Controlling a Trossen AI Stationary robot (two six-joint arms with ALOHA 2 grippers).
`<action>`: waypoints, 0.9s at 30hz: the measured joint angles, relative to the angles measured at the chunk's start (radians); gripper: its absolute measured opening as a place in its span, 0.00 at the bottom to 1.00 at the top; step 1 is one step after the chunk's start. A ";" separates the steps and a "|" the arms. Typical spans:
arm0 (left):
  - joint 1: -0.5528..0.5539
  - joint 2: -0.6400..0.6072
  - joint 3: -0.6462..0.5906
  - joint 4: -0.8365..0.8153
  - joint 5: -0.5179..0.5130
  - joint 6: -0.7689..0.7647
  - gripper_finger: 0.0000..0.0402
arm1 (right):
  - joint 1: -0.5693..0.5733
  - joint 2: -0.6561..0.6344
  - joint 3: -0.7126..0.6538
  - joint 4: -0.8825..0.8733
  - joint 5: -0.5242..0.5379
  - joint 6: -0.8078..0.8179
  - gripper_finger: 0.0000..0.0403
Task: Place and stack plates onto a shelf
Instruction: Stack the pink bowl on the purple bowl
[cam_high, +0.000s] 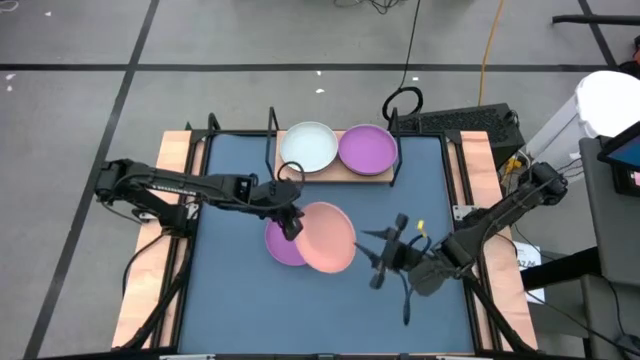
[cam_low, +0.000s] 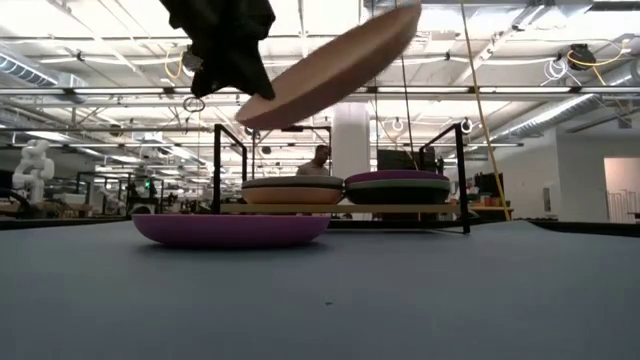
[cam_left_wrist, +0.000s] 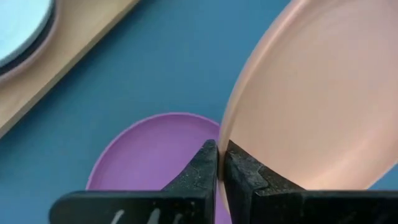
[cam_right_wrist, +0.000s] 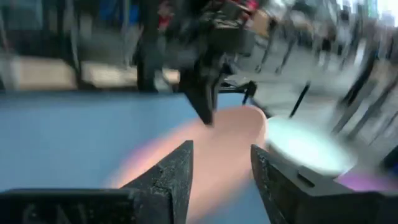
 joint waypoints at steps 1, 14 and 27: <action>0.001 0.003 0.000 -0.012 -0.007 -0.021 0.04 | -0.008 0.009 0.020 0.001 0.003 0.107 0.34; -0.063 0.095 0.000 -0.078 -0.023 -0.176 0.05 | -0.087 0.086 0.085 -0.242 -0.126 0.453 0.24; -0.082 0.163 0.000 -0.001 -0.018 -0.203 0.05 | -0.172 0.130 0.086 -0.436 -0.337 0.669 0.28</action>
